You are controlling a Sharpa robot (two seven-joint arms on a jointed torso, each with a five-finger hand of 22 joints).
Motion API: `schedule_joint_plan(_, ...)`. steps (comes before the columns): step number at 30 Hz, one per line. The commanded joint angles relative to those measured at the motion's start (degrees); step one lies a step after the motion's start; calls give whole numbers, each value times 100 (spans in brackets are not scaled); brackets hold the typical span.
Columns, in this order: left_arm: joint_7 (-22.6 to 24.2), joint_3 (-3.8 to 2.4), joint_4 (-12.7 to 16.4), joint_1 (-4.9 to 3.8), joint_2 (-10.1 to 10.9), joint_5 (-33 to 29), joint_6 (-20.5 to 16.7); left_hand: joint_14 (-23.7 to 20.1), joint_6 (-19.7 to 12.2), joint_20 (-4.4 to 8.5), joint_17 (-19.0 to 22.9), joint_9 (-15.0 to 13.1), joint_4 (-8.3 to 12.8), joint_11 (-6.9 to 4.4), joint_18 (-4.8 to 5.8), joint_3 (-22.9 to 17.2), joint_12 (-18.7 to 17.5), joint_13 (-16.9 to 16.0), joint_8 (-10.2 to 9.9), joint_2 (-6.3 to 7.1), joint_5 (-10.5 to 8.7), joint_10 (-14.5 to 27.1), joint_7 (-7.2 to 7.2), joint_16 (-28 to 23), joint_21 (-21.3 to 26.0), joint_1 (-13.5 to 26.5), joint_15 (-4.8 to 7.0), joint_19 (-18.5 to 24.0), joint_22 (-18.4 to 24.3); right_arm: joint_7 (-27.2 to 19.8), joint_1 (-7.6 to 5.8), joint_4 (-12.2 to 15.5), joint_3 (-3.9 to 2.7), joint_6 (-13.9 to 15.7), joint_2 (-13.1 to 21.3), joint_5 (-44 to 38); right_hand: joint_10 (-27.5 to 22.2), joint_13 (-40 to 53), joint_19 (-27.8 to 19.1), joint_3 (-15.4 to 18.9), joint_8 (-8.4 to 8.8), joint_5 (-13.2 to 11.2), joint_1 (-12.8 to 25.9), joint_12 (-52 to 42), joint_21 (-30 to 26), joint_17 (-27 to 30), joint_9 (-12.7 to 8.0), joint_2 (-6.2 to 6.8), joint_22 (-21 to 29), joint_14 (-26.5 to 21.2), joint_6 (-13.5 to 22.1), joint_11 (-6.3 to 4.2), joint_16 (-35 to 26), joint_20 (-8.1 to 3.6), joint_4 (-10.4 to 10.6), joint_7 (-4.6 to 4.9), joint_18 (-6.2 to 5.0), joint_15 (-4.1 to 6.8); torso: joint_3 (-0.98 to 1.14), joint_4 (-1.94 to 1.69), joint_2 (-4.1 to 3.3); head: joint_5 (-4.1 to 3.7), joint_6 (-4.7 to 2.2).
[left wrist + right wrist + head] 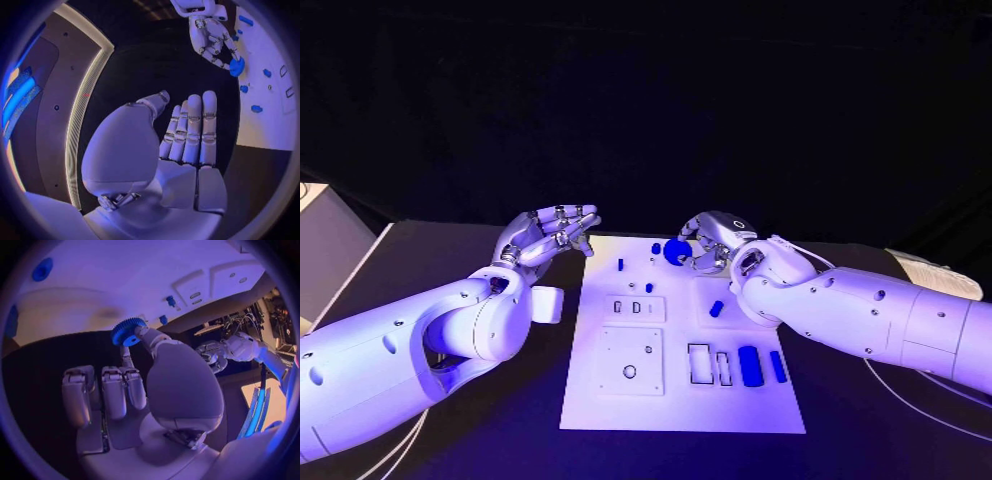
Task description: Assemble the parts on the task board
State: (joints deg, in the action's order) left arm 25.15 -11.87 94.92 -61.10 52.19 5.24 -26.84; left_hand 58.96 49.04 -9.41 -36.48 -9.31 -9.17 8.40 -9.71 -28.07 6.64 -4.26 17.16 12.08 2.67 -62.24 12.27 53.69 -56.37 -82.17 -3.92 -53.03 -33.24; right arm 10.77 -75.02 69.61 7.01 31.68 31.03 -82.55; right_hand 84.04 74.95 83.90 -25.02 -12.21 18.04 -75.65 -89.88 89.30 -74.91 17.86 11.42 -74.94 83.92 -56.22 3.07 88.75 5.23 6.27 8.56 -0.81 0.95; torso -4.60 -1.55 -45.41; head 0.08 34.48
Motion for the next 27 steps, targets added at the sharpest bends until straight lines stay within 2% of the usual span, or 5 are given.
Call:
schedule_joint_plan(1, 36, -4, 6, -5, -14, 27, 74, -37, -45, -13, 5, 0, 32, 1, -82, -4, 13, -2, 0, -17, 14, 22, 6, 20, -36, 60, -20, 42, -5, 81, 7, -31, 7, 43, -112, -289, 596, 1505, 582, -49, -74, -11, 53, -12, 33, -1032, 128, -3, -1458, 511, -220, -43, 25, -41, 2, -132, 67, 42, 4, -20, -10, -22, 5)
schedule_joint_plan(6, 36, -4, 13, -5, -13, 27, 72, -37, -45, -13, 5, 0, 32, 1, -82, -4, 13, -2, 0, -17, 14, 22, 6, 20, -36, 60, -20, 42, -5, 104, 29, -140, 19, -33, -303, -314, 596, 1505, 580, -53, -71, -18, 57, -12, 31, -1032, 128, 2, -1456, 511, -216, -43, 25, -43, 2, -132, 67, 43, -4, -24, -12, -22, 13)
schedule_joint_plan(13, 31, -4, 27, -5, -9, 26, 70, -37, -45, -13, 5, 0, 32, 1, -82, -4, 13, -2, 0, -17, 14, 22, 6, 20, -36, 60, -20, 42, -5, 130, 61, -264, 24, -143, -476, -330, 596, 1505, 579, -63, -61, -27, 64, -12, 29, -1032, 127, 10, -1453, 511, -206, -44, 25, -45, 1, -130, 66, 44, 11, -12, -15, 0, 30)
schedule_joint_plan(27, 27, -4, 37, -6, -15, 26, 72, -37, -45, -13, 5, 0, 32, 1, -82, -4, 13, -2, 0, -17, 14, 22, 6, 20, -36, 60, -20, 42, -5, 154, 95, -396, 27, -283, -672, -339, 596, 1505, 581, -77, -48, -42, 74, -12, 32, -1032, 126, 21, -1457, 511, -192, -41, 25, -47, -1, -126, 67, 44, 14, -8, -4, 18, 70)
